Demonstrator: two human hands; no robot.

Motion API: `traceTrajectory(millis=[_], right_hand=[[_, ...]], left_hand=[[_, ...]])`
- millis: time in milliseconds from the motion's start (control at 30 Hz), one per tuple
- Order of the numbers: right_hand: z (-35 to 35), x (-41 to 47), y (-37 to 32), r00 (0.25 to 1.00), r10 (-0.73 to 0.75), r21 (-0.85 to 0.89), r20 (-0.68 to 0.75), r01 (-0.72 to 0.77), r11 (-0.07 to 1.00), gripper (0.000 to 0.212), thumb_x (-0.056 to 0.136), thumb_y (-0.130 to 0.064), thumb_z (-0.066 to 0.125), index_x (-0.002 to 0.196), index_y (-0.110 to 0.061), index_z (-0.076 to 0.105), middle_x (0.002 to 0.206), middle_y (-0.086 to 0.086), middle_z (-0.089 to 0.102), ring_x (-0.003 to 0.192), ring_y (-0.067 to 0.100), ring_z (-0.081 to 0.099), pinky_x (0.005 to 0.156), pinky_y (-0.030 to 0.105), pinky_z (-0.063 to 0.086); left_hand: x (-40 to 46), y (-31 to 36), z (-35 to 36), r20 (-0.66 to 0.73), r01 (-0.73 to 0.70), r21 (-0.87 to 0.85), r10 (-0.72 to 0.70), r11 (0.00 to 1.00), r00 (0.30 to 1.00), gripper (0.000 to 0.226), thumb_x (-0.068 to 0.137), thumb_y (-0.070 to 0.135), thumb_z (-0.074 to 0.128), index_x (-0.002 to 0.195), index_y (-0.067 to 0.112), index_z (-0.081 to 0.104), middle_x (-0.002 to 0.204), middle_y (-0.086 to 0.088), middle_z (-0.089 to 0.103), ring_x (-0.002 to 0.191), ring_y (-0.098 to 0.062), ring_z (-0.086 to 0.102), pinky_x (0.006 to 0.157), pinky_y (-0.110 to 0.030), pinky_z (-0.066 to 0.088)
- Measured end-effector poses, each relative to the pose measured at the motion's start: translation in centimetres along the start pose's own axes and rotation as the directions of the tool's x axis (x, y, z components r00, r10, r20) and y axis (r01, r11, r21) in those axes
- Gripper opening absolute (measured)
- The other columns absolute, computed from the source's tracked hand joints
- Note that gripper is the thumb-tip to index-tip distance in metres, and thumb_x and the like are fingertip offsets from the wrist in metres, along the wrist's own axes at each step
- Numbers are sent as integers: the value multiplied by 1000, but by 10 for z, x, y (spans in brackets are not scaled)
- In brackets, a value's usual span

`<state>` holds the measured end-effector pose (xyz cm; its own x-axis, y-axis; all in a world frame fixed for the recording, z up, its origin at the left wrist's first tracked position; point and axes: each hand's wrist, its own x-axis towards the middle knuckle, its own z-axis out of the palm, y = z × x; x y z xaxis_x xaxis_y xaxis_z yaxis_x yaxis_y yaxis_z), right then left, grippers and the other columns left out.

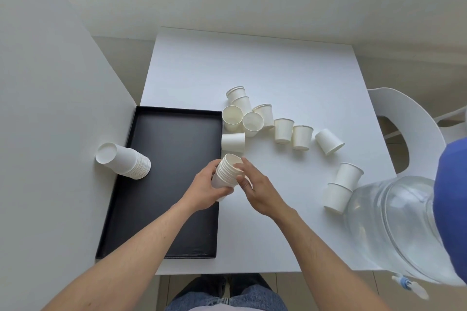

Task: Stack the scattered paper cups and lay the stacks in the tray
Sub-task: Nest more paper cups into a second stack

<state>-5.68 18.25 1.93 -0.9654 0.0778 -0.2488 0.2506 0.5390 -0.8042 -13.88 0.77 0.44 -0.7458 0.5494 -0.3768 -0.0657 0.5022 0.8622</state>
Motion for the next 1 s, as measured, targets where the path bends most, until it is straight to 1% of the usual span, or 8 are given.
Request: traceTrajectory(millis=[133,200,267,400,567,633,800,1000], right_hand=[[-2,23,10,922,265,297,-283,-178,938,34,103,-38,47,132,-22,54,122,-4,63,111,15,62,89,15,46],[-3,41,18,851,462,429,-248,-331,840,36,101,-36,51,133,-19,50,106,1,67,96,18,67,85,30,54],[-3,60,24,822,560,537,-101,-429,726,45,99,-33,54,140,-18,41,102,8,68,82,18,69,76,34,58],[1,92,26,832,555,519,0,-474,711,52,98,-29,58,144,-22,36,105,14,69,79,20,70,74,35,60],[3,104,25,821,565,490,-85,-459,741,17,98,-21,56,110,-10,58,101,12,69,79,21,71,81,41,61],[1,94,24,824,544,449,-158,-430,783,16,97,-26,56,97,-11,60,94,8,70,79,19,72,82,44,60],[-14,46,25,839,444,370,-316,-322,872,25,97,-35,56,88,-12,59,81,5,70,79,23,69,73,38,53],[-45,-2,24,825,242,315,-511,-82,945,11,99,-28,60,95,-18,61,88,2,66,79,0,60,68,12,42]], left_hand=[[-1,-3,2,-40,30,-11,-30,1000,999,71,72,31,81,131,44,43,113,22,58,102,4,57,75,-14,45],[-4,-5,3,-64,45,-10,-45,999,997,71,71,31,81,130,47,43,114,24,58,103,6,55,75,-13,45],[-7,-8,2,-90,56,-8,-56,998,994,71,71,29,81,126,52,43,114,25,58,104,10,54,72,-10,45],[-12,-14,-3,-133,67,-9,-68,998,989,71,70,26,83,124,54,45,113,23,60,102,8,55,64,-3,46],[-16,-19,-7,-159,106,3,-104,994,982,73,69,29,83,128,50,45,114,26,60,105,7,55,70,-8,46],[-16,-19,-6,-156,114,5,-112,993,981,73,69,30,83,127,53,45,113,26,60,104,8,56,72,-10,46],[-13,-14,5,-73,129,23,-127,991,989,69,68,33,82,114,66,42,108,29,60,101,8,57,71,-11,45],[-1,-4,32,-1,84,75,-84,994,996,68,68,31,79,127,41,47,114,10,58,101,-11,60,80,-29,53]])
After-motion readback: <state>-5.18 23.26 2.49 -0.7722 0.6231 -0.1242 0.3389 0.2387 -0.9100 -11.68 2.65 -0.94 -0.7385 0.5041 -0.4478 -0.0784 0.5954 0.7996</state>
